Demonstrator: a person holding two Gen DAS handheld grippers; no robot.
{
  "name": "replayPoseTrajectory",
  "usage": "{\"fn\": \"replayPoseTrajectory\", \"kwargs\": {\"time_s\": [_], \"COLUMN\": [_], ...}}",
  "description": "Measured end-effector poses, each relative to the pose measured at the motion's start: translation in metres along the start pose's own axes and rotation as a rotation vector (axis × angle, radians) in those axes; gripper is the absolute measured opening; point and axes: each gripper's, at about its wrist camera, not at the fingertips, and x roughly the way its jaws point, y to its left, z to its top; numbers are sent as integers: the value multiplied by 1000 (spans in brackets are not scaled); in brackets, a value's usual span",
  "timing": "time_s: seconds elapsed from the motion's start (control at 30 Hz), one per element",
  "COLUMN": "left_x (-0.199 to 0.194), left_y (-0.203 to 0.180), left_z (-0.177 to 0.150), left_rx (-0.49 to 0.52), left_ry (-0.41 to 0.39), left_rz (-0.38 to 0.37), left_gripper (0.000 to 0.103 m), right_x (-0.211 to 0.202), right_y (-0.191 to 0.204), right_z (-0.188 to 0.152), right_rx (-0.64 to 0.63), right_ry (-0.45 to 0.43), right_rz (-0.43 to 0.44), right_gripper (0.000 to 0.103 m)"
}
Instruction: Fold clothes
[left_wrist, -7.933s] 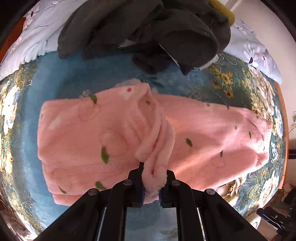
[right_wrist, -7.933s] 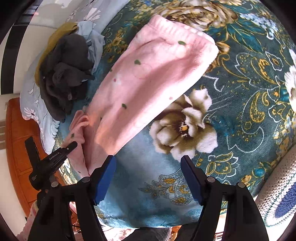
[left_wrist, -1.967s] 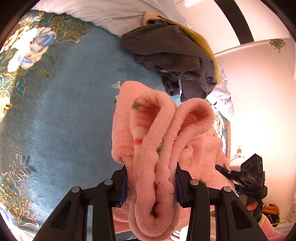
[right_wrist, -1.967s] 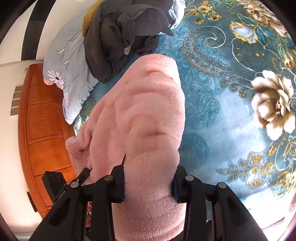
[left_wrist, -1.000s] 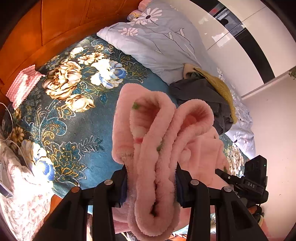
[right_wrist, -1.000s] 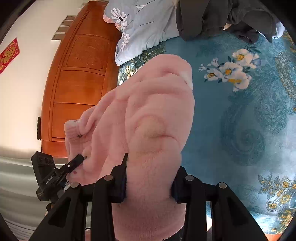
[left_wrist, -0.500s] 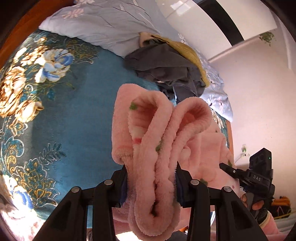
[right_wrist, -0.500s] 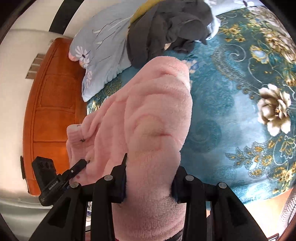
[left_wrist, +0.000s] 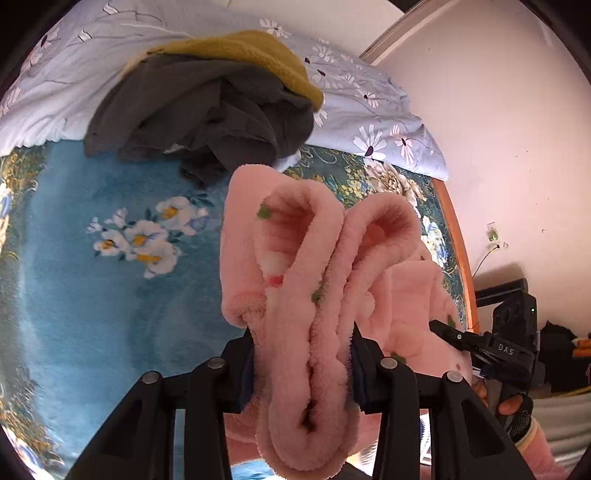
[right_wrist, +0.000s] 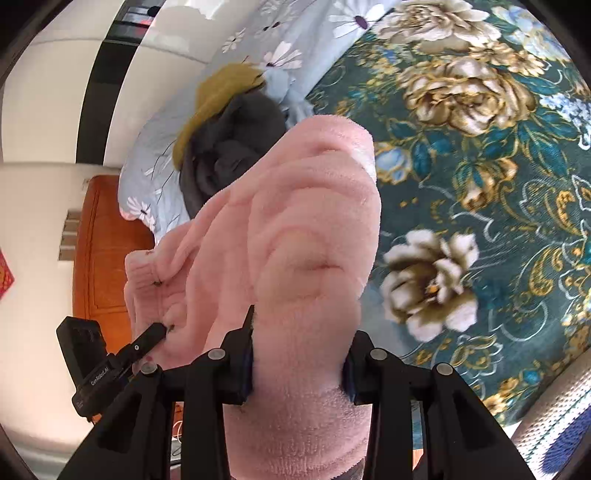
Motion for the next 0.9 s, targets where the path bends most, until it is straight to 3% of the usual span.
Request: {"fn": "replayPoseTrajectory", "kwargs": {"time_s": [0.17, 0.33, 0.53, 0.9], "left_x": [88, 165, 231, 336], "left_y": [-99, -169, -212, -284], "left_z": [25, 39, 69, 165], "left_rx": [54, 110, 95, 89], "left_ry": [98, 195, 263, 231], "left_rz": [43, 85, 105, 54], "left_gripper": [43, 43, 43, 43], "right_x": [-45, -64, -77, -106], "right_y": [-75, -143, -200, -234], "right_z": [83, 133, 188, 353], "right_rx": [-14, 82, 139, 15], "right_ry": [12, -12, -44, -138], "right_rz": [-18, -14, 18, -45], "right_gripper": [39, 39, 39, 39]}}
